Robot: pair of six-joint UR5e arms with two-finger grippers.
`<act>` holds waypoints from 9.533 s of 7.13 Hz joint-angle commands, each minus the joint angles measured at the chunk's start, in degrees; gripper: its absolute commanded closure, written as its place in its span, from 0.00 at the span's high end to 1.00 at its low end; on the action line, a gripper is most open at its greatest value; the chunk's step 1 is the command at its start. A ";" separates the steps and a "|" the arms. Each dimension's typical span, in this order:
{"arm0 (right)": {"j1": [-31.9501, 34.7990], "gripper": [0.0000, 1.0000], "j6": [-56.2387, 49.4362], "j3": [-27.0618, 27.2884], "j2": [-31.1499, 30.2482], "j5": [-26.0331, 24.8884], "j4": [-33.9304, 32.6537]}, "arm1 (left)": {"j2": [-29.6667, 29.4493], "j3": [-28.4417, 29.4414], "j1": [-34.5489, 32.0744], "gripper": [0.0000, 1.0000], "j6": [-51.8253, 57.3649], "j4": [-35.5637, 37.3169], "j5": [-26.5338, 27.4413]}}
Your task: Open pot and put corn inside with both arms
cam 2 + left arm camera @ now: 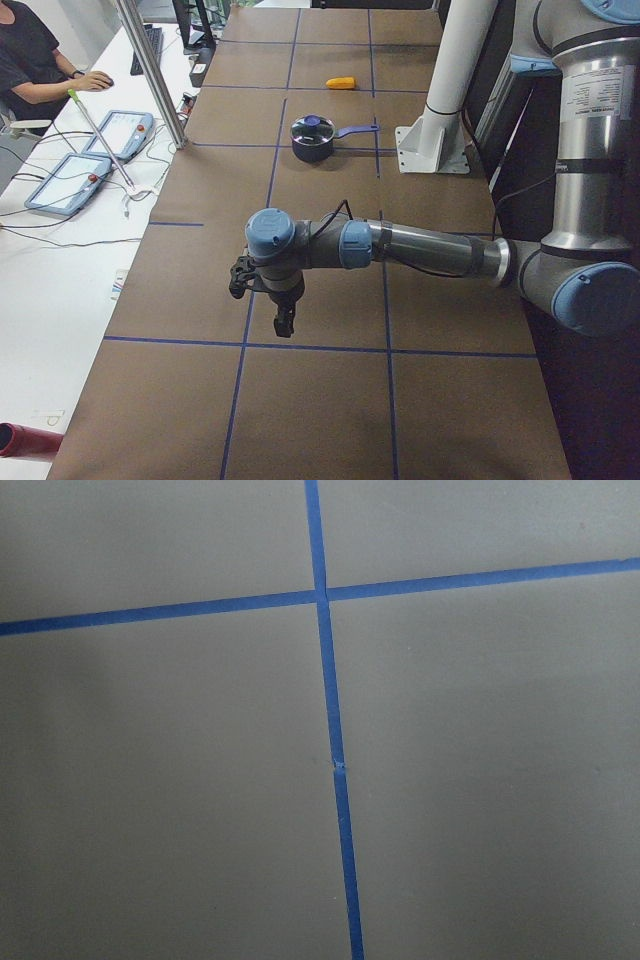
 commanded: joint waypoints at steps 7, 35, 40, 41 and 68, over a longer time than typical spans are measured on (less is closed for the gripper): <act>-0.35 1.00 -0.09 -0.31 -0.81 1.01 5.20 | -37.43 -14.84 49.88 1.00 -57.91 10.55 20.28; -8.40 1.00 2.36 -0.23 -0.37 1.10 8.16 | -47.86 -2.00 50.72 0.08 -63.63 7.10 22.88; -12.91 1.00 15.82 -0.31 -0.72 1.28 20.49 | -28.04 -7.95 49.65 0.08 -55.98 -0.63 22.62; -12.91 1.00 15.91 -0.14 -0.72 1.37 20.49 | -27.50 -5.16 49.82 0.08 -56.07 -0.90 22.44; -50.54 0.01 73.29 11.99 4.51 -23.15 37.37 | -17.67 -16.10 44.82 1.00 -62.22 -10.74 18.92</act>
